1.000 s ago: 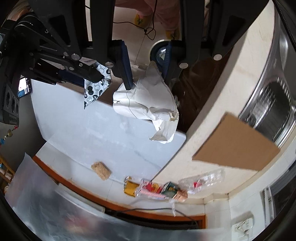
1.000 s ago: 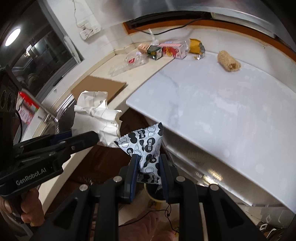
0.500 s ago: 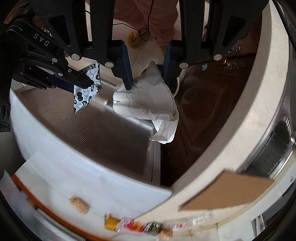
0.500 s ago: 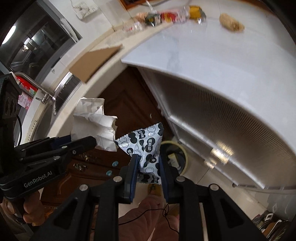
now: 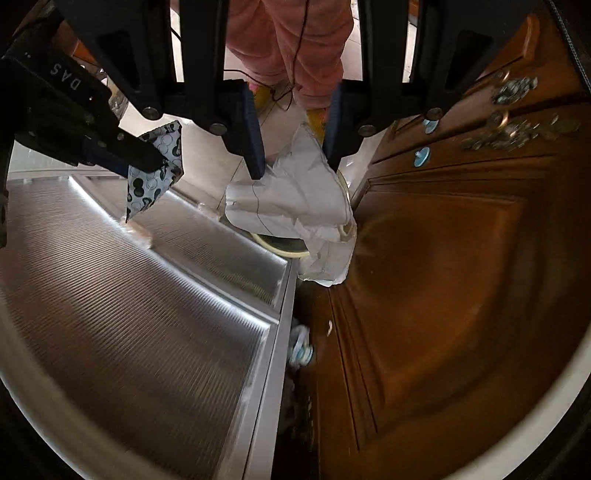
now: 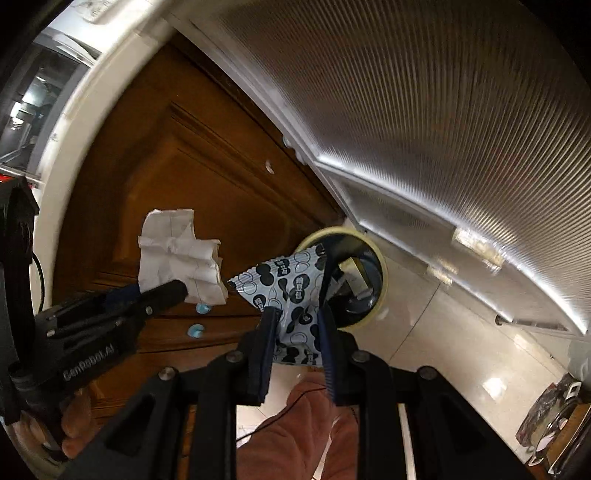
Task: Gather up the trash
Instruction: 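Carry the tissue and wrapper down over the trash bin, then open both tools to drop the tissue and wrapper into the bin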
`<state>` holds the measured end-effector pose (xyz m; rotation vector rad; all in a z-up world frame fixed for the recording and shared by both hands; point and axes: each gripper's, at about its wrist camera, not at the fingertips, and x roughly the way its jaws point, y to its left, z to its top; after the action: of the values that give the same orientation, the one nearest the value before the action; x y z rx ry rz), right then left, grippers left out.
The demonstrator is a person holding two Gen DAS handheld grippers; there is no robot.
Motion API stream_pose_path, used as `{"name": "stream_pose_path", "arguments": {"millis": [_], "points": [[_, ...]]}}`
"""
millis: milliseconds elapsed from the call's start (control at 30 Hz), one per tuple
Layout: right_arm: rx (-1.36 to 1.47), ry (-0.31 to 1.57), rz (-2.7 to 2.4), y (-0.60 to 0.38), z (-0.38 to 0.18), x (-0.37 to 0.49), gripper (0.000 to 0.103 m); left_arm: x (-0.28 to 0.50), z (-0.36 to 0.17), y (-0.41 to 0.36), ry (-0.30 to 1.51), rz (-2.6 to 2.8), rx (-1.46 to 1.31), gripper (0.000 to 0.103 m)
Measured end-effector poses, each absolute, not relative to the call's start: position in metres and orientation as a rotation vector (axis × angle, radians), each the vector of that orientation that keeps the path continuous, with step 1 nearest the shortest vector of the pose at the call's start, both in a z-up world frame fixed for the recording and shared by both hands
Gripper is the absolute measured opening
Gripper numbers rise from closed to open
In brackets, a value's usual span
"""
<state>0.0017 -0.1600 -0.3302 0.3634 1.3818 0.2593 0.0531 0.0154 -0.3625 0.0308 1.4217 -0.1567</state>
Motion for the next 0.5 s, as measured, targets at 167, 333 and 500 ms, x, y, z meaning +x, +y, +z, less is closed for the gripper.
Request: {"name": "stream_pose_path", "arguments": {"millis": [167, 333, 500], "points": [[0.386, 1.423, 0.237, -0.151, -0.374, 0.014, 0.023, 0.066, -0.402, 0.016, 1.465, -0.170, 0.039, 0.030], [0.386, 1.439, 0.236, -0.139, -0.416, 0.030, 0.024, 0.083, -0.440, 0.016, 1.465, -0.168, 0.081, 0.032], [0.345, 1.472, 0.218, -0.128, -0.456, 0.046, 0.030, 0.097, -0.472, 0.021, 1.493, -0.164, 0.088, 0.039]]}}
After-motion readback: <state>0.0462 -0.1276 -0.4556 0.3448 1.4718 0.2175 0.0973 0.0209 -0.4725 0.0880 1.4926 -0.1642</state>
